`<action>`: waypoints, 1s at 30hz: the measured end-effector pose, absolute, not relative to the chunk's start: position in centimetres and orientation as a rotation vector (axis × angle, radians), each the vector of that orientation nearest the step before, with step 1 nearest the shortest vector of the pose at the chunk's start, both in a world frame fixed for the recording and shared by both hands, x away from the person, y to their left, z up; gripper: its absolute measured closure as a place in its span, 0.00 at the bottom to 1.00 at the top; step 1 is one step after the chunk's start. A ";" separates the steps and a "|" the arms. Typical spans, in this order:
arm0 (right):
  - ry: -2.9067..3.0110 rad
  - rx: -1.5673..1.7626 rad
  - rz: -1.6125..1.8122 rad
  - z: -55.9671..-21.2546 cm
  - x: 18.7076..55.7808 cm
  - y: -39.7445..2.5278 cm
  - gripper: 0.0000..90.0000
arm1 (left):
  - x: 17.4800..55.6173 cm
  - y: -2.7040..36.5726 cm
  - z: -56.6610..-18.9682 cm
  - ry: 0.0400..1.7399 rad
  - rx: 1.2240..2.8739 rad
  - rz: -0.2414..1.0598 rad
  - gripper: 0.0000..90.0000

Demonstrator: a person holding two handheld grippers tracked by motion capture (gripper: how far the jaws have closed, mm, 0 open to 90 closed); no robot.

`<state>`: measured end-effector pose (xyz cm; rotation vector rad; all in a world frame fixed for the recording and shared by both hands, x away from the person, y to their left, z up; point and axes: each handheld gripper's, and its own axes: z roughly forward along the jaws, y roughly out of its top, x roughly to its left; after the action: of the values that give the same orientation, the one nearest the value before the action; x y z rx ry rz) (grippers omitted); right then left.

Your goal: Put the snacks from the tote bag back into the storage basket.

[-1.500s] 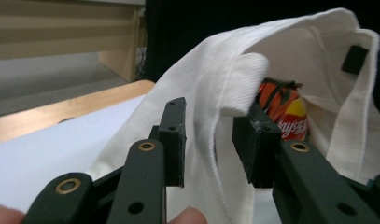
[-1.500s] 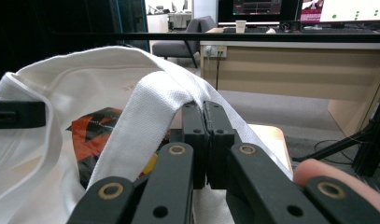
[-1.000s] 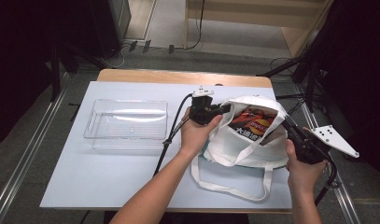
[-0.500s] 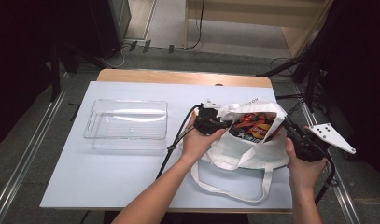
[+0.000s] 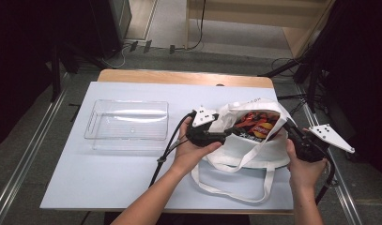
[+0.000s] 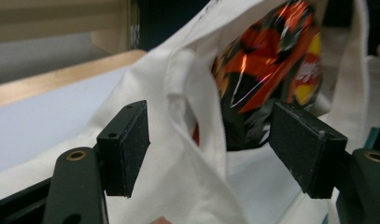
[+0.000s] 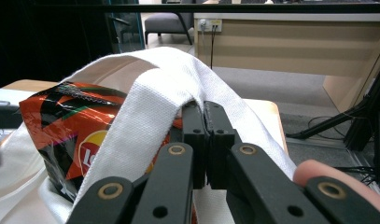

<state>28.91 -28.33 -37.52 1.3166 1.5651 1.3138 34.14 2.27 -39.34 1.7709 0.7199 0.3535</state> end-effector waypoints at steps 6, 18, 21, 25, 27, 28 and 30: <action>1.571 1.312 1.314 -37.6 28.9 -28.1 1.00 | 33.0 0.6 -38.5 0.625 1.770 0.408 0.57; 1.587 1.294 1.318 -37.8 28.8 -28.0 1.00 | 33.8 -2.0 -37.9 0.635 1.824 0.342 0.99; 1.581 1.297 1.316 -37.7 28.8 -28.1 1.00 | 33.8 -1.4 -37.9 0.629 1.834 0.335 1.00; 1.556 1.316 1.302 -37.6 28.9 -28.4 1.00 | 33.4 -0.7 -37.9 0.613 1.841 0.348 1.00; 1.539 1.323 1.296 -37.7 29.0 -28.6 1.00 | 33.3 -0.3 -38.1 0.604 1.839 0.343 1.00; 1.533 1.325 1.290 -37.8 29.1 -28.7 1.00 | 33.2 0.0 -38.1 0.608 1.835 0.340 1.00; 1.519 1.339 1.287 -37.9 29.2 -28.8 1.00 | 33.2 0.4 -38.3 0.613 1.827 0.332 1.00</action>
<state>29.18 -28.81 -37.86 1.3390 1.5189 1.2874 33.19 0.35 -38.26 1.8265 0.6130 0.3323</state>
